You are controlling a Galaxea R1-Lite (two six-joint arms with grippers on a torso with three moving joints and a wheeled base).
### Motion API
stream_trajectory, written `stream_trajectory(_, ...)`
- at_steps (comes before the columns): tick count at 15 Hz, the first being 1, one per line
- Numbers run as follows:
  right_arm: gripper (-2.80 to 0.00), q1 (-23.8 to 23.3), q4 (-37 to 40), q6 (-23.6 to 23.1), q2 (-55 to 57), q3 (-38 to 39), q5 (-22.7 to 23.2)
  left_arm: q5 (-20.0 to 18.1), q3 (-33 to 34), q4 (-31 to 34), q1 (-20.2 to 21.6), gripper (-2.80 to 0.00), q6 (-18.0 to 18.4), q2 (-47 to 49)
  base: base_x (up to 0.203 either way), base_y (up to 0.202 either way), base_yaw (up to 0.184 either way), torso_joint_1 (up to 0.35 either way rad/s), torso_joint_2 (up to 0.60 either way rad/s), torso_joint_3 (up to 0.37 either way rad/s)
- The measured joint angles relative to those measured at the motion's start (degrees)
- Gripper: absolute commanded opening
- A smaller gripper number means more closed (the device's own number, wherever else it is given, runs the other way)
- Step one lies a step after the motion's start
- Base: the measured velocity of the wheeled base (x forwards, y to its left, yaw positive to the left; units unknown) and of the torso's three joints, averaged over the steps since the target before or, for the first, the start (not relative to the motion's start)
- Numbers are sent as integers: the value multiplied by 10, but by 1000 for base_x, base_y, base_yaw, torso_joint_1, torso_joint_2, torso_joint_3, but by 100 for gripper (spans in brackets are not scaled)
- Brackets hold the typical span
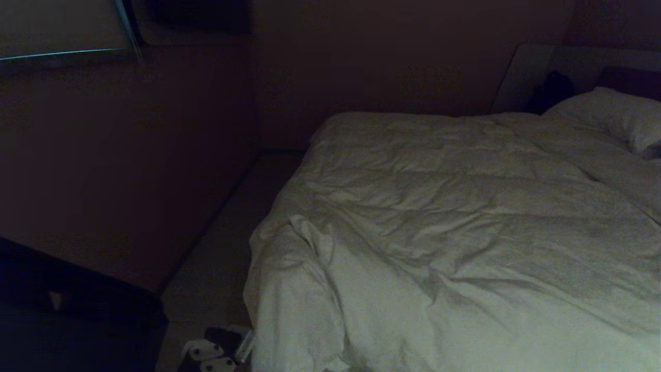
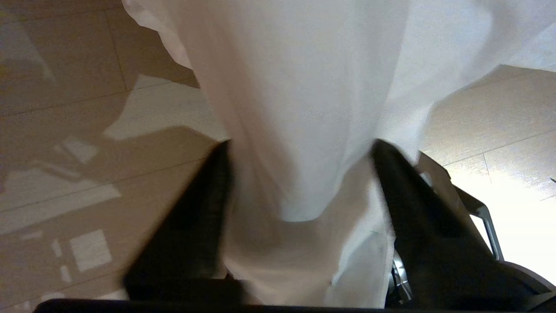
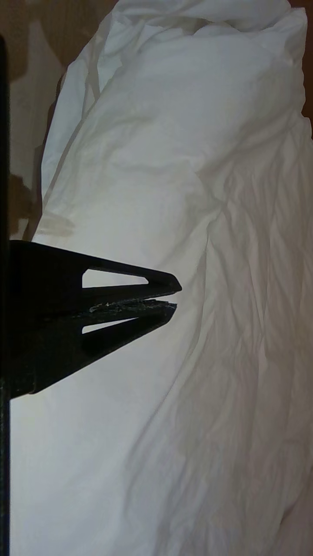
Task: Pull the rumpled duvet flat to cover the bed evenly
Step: Flatten the corners of the folded blanket
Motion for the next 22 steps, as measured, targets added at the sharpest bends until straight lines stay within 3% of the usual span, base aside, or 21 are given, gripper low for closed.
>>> stream_trajectory(7, -280, 0, 0, 0, 0, 0, 0, 2, 0, 2, 1, -280, -8, -3, 0, 0, 0, 0, 0, 0)
stream_trajectory(14, -280, 0, 0, 0, 0, 0, 0, 46, 0, 16, 6, -280, -23, -32, 0, 0, 0, 0, 0, 0)
stream_trajectory(19, -280, 0, 0, 0, 0, 0, 0, 71, 0, 110, 11, -280, -23, -161, 0, 0, 0, 0, 0, 0)
stream_trajectory(22, -280, 0, 0, 0, 0, 0, 0, 74, 0, 185, 40, -280, -4, -255, 0, 0, 0, 0, 0, 0)
